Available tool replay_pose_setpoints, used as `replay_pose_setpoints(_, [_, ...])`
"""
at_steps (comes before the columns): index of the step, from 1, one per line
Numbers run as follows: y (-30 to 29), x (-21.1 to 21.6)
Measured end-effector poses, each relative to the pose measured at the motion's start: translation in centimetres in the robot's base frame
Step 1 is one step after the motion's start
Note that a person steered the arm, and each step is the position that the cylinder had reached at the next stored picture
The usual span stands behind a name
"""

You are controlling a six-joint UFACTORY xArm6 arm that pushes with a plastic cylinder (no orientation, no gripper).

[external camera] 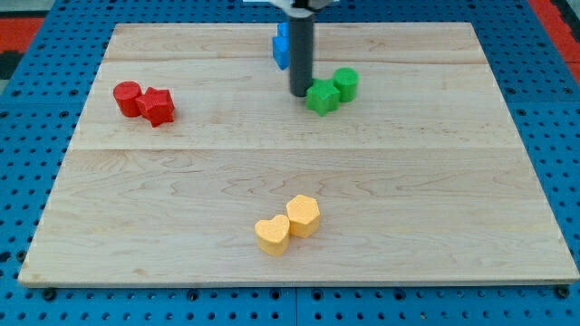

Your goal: Push the green star into the green circle

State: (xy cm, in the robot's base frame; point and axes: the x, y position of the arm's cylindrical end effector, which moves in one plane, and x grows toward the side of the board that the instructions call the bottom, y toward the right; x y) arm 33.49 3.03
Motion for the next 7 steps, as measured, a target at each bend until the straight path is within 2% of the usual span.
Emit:
replay_pose_setpoints(2, [7.6, -4.8])
replay_pose_setpoints(3, [12.8, -0.3])
replay_pose_setpoints(4, [14.6, 1.6])
replay_pose_setpoints(5, [15.2, -5.2])
replay_pose_setpoints(6, [5.5, -5.4])
replay_pose_setpoints(7, [0.5, -2.1])
